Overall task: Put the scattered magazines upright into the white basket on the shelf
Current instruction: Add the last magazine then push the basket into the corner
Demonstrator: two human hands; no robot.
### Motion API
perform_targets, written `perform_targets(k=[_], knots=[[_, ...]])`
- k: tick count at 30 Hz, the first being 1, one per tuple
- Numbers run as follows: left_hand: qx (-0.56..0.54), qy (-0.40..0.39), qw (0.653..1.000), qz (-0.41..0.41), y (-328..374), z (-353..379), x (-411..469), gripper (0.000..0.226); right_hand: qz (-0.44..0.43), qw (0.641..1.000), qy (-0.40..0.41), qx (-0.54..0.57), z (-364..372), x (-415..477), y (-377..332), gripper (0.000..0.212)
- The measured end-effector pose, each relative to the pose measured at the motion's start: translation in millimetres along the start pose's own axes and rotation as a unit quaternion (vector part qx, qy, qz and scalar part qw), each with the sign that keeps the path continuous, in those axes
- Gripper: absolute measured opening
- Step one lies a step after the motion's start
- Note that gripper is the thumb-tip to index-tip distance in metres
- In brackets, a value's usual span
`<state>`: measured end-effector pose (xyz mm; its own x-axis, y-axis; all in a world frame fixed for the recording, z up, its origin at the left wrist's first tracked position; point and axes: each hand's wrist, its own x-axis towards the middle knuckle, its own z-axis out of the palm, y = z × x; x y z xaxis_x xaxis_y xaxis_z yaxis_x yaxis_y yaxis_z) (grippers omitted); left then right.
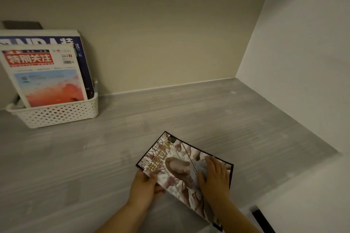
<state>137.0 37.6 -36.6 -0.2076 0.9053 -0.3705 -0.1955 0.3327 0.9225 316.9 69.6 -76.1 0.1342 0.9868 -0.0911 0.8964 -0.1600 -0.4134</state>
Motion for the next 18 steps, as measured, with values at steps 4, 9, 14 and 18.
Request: perform_targets(k=[4,9,14,18], knots=[[0.01,-0.047,0.995,0.083,25,-3,-4,0.029,0.043,0.986,0.024,0.156,-22,16,-21,0.06],[0.077,-0.056,0.977,0.192,68,-42,2,0.022,0.035,0.921,-0.115,0.37,-71,33,-58,0.043],[0.087,-0.043,0.957,0.272,114,-91,12,0.026,-0.033,0.931,-0.184,0.315,-89,36,-111,0.017],[0.087,0.0,0.944,0.317,146,-139,25,0.028,-0.072,0.933,-0.166,0.312,-79,35,-171,0.028]])
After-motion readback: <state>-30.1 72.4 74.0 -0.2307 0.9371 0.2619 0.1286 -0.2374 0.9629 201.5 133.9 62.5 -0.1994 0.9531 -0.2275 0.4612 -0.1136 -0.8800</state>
